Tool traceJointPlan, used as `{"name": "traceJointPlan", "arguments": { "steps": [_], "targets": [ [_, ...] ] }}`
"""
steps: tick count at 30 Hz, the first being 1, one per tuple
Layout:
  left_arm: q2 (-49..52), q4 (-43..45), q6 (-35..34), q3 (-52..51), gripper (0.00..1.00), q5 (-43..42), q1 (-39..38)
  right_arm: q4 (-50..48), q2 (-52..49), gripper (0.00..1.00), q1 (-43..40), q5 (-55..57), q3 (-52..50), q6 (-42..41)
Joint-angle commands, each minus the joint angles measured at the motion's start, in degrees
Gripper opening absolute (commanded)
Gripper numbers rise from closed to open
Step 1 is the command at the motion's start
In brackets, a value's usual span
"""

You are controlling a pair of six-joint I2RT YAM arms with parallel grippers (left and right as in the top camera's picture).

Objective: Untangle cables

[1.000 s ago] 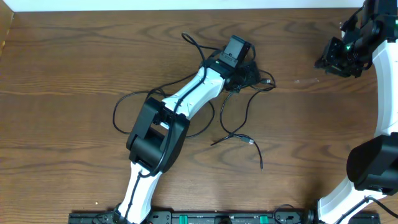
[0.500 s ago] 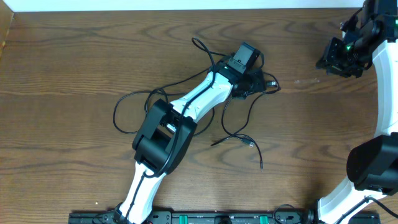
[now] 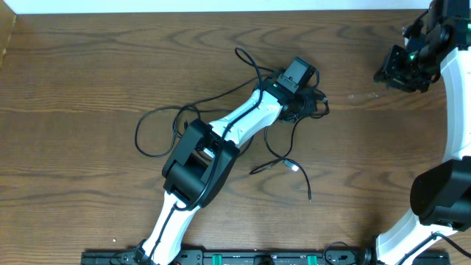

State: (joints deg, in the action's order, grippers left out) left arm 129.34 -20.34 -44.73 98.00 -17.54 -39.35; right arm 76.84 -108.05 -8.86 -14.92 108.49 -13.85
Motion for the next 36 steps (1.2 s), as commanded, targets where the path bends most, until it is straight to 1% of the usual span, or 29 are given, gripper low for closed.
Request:
{"name": "traceJointPlan", "arguments": {
  "steps": [1,4,5,7,9,13,17,23,26,30,36],
  "targets": [
    [-0.90,0.35,4.79,0.74,0.07,-1.84,2.10,0.02,-0.24,0.34,1.33,0.00,-2.14,1.57],
    [-4.17,0.33,9.29,1.57,0.07,-7.06,3.61,-0.63,-0.28,0.34,2.58,-2.43,-4.35,4.39],
    [-7.06,0.31,10.73,1.62,0.07,-9.05,4.20,-1.22,-0.28,0.34,3.21,-4.94,-5.44,6.14],
    [-10.23,0.26,12.39,1.62,0.07,-10.86,4.44,-1.95,-0.28,0.33,4.13,-9.75,-6.45,9.84],
    [-13.05,0.04,13.27,1.62,0.07,-12.59,4.46,-2.58,-0.28,0.33,5.22,-13.46,-7.04,11.87],
    [-17.09,-0.09,13.25,1.62,0.07,-16.44,4.46,-3.61,-0.28,0.33,7.50,-13.79,-7.04,11.76],
    [-18.97,-0.11,13.20,1.62,0.08,-18.12,4.46,-5.35,-0.31,0.33,9.46,-13.68,-7.04,9.90],
    [-20.44,-0.02,13.18,1.64,0.07,-18.51,5.09,-8.59,-0.33,0.33,9.99,-11.74,-7.04,2.36],
    [-22.32,0.61,13.16,1.79,0.07,-18.51,6.71,-9.46,-0.33,0.34,9.90,-11.50,-7.04,1.62],
    [-26.91,2.49,12.96,1.90,0.08,-18.49,9.79,-10.21,-0.33,0.37,9.81,-11.54,-7.04,1.42],
    [-36.61,8.46,12.94,1.92,0.07,-18.43,14.80,-10.49,-0.33,0.39,10.08,-11.58,-7.04,1.46]
  ]
}}
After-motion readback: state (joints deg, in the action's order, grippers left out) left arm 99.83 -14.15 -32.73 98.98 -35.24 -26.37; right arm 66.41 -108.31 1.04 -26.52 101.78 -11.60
